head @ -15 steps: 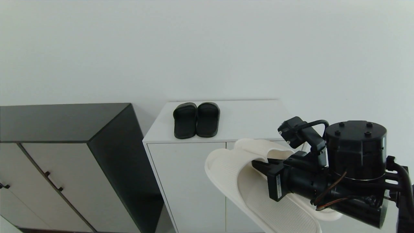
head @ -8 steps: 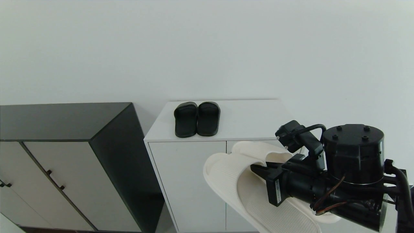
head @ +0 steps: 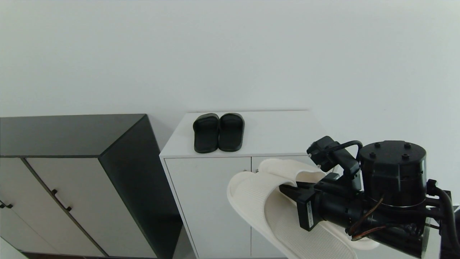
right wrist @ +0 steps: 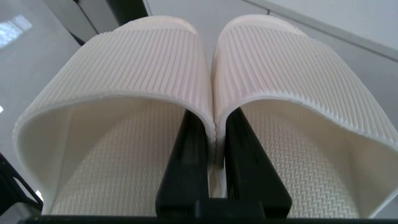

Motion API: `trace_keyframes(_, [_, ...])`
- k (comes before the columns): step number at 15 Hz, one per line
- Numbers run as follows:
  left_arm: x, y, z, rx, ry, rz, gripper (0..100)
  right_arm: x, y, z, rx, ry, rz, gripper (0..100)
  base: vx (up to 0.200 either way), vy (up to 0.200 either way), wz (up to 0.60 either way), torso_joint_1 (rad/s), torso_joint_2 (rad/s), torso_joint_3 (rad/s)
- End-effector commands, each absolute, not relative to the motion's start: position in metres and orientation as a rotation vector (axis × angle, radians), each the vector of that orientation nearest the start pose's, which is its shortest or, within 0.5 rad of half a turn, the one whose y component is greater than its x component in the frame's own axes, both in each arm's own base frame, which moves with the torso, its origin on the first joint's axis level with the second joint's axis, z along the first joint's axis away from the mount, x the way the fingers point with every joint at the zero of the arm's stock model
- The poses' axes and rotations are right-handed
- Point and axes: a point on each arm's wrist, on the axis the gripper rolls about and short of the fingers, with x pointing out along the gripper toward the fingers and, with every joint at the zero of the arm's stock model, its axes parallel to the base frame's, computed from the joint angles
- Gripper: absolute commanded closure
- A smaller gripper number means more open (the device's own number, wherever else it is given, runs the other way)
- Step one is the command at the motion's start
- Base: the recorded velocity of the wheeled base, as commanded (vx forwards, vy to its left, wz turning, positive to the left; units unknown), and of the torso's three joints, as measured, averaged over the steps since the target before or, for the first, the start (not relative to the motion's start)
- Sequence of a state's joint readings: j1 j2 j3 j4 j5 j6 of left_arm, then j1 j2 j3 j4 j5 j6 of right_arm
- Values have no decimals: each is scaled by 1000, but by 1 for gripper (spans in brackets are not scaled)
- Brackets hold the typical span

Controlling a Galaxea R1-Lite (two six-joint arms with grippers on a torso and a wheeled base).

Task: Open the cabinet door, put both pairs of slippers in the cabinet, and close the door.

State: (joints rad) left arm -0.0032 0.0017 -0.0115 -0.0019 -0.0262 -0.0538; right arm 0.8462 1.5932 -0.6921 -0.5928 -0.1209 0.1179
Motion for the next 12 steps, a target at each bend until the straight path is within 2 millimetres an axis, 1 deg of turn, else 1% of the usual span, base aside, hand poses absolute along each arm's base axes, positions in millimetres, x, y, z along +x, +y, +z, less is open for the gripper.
trace_keyframes(1, [-24,-1,79,-54,-11,-29,100,181,201,175,-34,315,710,100,0,0,0,-76,149,95])
trace_keyframes(4, [-24,0,79,-54,-12,-28,100,180,200,173,-61,310,712,100,0,0,0,-178,437,247])
trace_keyframes(11, [-24,-1,79,-54,-7,-29,100,178,196,166,-70,333,708,100,0,0,0,-214,532,314])
trace_keyframes(12, [-24,-1,79,-55,-7,-29,0,178,196,166,-69,332,710,100,0,0,0,-198,515,315])
